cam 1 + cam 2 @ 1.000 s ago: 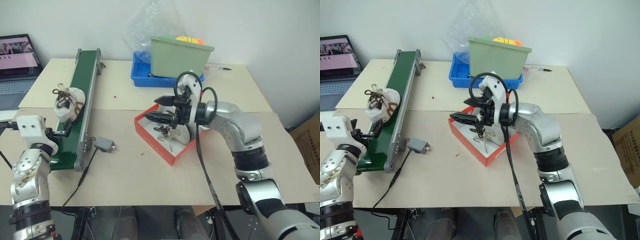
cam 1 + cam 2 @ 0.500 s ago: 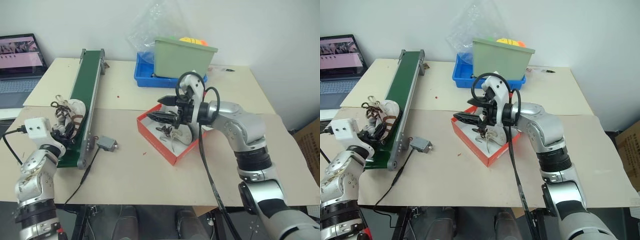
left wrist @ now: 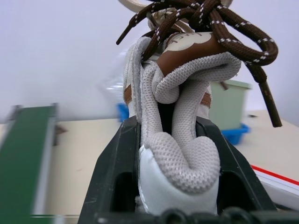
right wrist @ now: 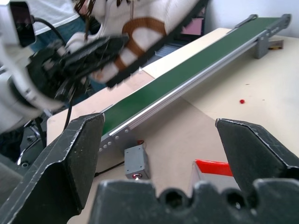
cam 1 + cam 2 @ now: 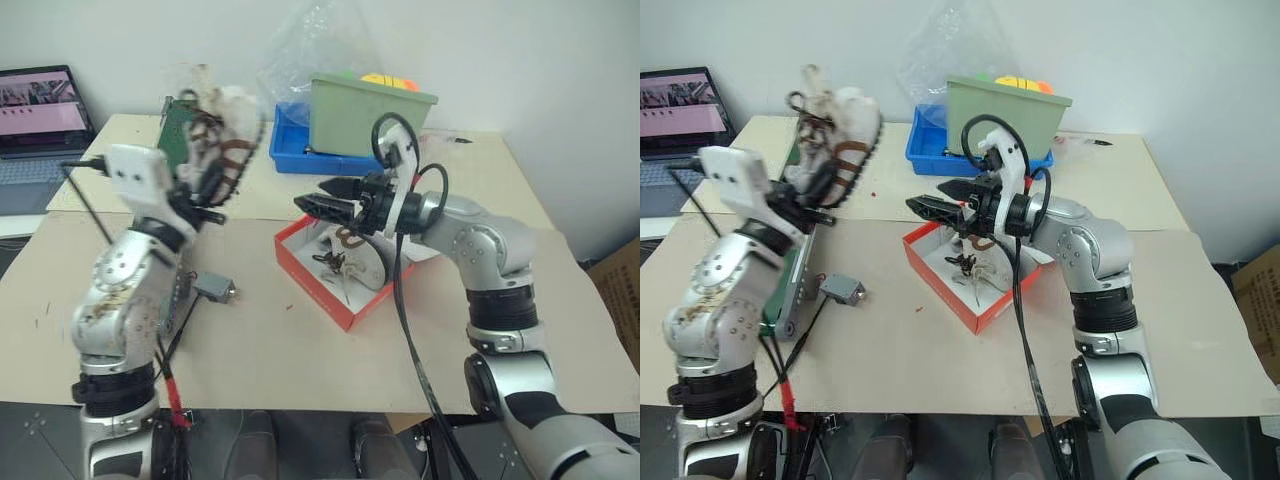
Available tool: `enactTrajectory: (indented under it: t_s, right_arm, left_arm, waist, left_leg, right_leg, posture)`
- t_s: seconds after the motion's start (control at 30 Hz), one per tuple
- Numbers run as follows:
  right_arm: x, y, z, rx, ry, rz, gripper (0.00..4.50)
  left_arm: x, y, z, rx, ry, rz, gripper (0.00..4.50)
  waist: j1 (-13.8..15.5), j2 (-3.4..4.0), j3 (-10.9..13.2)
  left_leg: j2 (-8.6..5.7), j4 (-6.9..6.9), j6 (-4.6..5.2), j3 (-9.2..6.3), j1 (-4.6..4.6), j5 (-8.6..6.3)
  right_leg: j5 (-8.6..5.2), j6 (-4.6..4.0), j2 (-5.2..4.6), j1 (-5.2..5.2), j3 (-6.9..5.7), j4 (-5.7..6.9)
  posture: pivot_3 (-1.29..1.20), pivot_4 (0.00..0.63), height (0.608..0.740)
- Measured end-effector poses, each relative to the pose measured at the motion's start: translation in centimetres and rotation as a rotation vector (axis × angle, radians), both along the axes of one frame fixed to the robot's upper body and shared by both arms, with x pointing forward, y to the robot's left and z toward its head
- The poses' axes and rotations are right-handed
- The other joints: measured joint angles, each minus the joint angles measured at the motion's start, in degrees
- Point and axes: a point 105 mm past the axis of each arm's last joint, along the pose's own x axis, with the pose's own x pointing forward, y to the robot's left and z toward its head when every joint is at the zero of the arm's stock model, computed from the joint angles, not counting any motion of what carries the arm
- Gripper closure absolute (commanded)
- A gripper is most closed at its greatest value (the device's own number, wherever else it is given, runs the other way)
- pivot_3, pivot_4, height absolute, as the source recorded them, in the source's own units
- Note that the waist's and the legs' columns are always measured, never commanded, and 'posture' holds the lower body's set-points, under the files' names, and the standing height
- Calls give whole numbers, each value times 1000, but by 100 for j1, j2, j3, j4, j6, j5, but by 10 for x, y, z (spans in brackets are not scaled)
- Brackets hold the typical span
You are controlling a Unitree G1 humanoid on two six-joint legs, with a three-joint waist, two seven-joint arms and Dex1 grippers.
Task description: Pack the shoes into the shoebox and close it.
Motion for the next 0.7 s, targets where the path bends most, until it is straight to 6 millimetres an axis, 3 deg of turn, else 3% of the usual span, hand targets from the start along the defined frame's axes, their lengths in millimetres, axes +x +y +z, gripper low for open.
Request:
enactTrajectory:
  t_s: [0.1,0.13,0.27,0.43,0.6,0.7]
  right_arm:
    - [11,2,11,147,81,-33,0]
    - [18,0,28,255,117,-41,0]
    - [25,-26,68,430,118,-77,0]
    - [33,-36,57,453,186,-130,0]
    - [35,-36,52,450,201,-141,0]
    - [35,-34,52,447,205,-141,732]
  left_arm:
    - [-6,-37,-3,1,26,-123,3054]
    - [-11,-53,1,-4,7,-179,3054]
    - [-21,-67,19,-31,-60,-223,3054]
    - [-22,-81,-4,-77,23,-255,3054]
    - [-22,-83,-6,-93,39,-250,3054]
    - [-21,-83,-2,-89,26,-247,3117]
  waist:
    - [-61,1,1]
    - [-80,3,2]
    - [-92,4,2]
    - [-125,4,2]
    - [-131,9,4]
    - [-123,9,4]
  left_leg:
    - [-1,2,0,0,-1,0]
    - [-1,1,1,-1,-3,1]
    - [-1,-2,4,-1,-2,-1]
    - [-1,1,4,0,-2,-1]
    - [-2,0,4,0,-2,-1]
    - [-2,1,4,0,-2,-1]
  right_leg:
    - [1,0,0,-1,3,1]
    - [1,1,0,-2,3,1]
    - [0,1,0,3,2,-7]
    - [0,1,0,0,4,-1]
    - [0,1,0,-1,6,-3]
    - [0,1,0,0,5,-3]
  posture:
    - [0,150,740]
    - [0,150,740]
    - [0,150,740]
    - [0,150,740]
    - [0,150,740]
    - [0,150,740]
